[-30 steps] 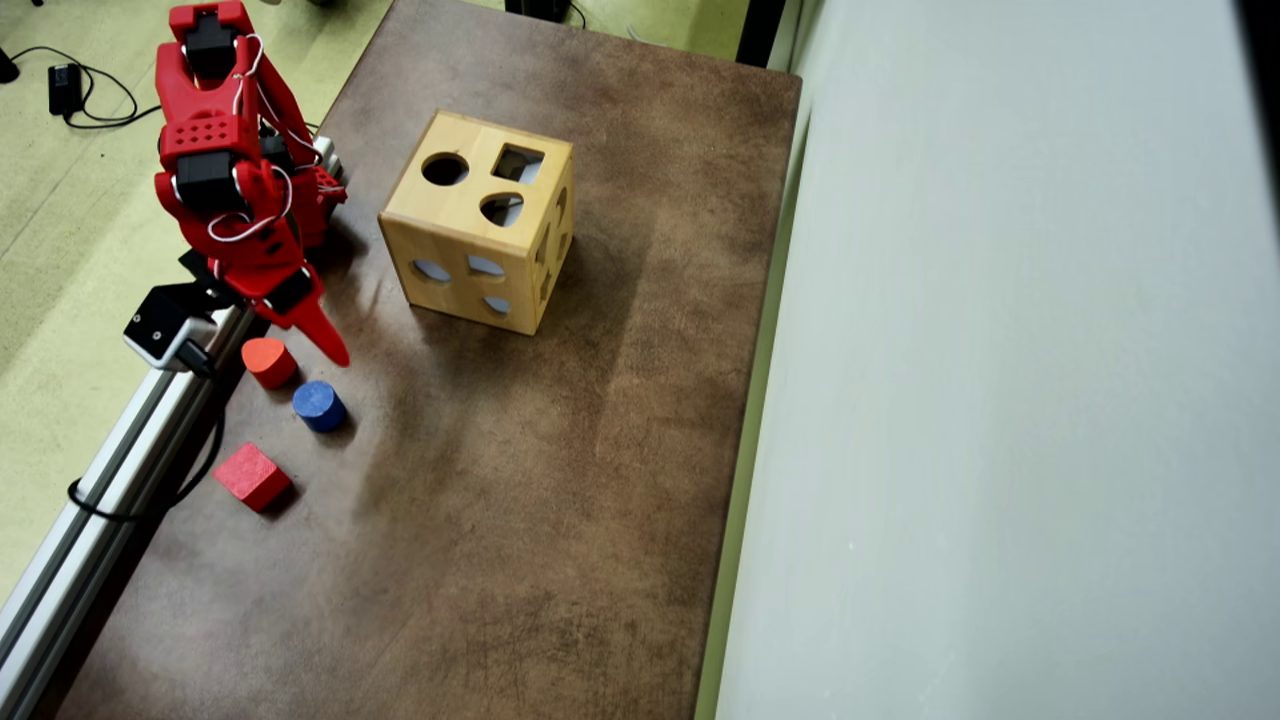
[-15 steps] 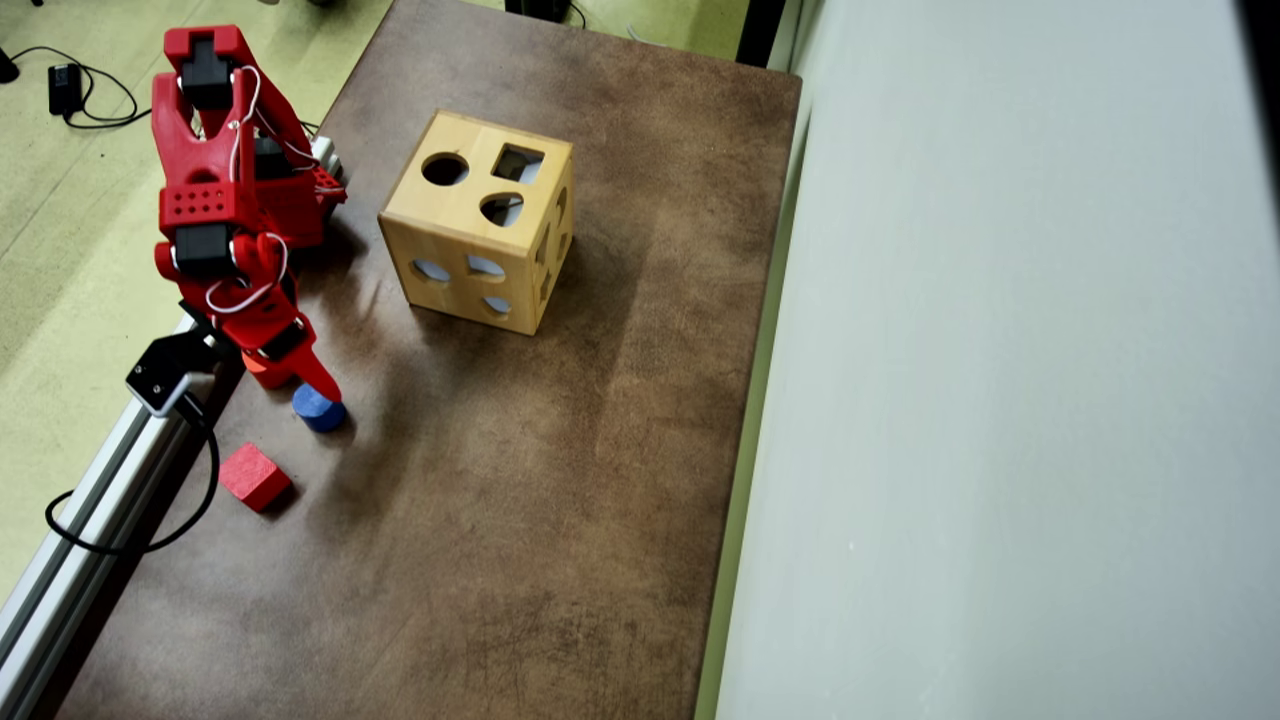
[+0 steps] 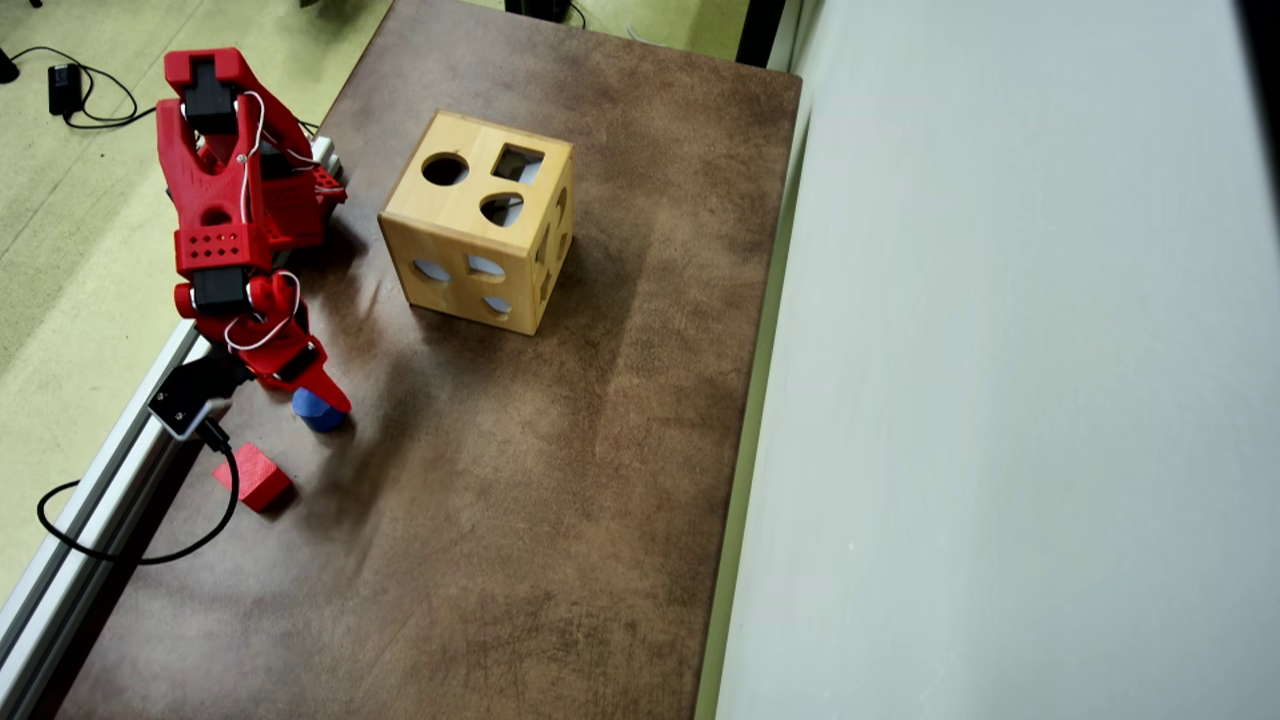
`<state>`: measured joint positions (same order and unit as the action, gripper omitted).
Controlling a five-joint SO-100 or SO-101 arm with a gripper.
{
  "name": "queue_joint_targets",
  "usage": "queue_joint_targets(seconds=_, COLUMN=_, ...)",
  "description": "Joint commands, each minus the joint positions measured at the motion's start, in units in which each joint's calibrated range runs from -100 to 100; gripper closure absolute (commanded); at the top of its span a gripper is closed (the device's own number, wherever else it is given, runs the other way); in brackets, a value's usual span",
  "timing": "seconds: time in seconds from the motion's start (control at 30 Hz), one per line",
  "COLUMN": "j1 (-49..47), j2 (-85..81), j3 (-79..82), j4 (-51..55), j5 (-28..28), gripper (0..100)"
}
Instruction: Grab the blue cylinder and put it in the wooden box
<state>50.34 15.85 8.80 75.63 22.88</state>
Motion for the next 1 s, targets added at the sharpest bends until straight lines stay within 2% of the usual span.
queue_joint_targets(seconds=0.0, j1=1.1, j2=-1.3, j3=-1.7, j4=0.3, j5=0.2, gripper=63)
queue_joint_targets(seconds=0.27, j1=6.3, j2=-0.5, j3=-1.4, j4=1.4, j5=0.3, gripper=63)
queue_joint_targets(seconds=0.77, j1=4.8, j2=0.0, j3=-2.4, j4=0.5, j5=2.4, gripper=63)
queue_joint_targets(seconds=0.97, j1=3.9, j2=6.5, j3=-8.0, j4=0.6, j5=2.1, gripper=63)
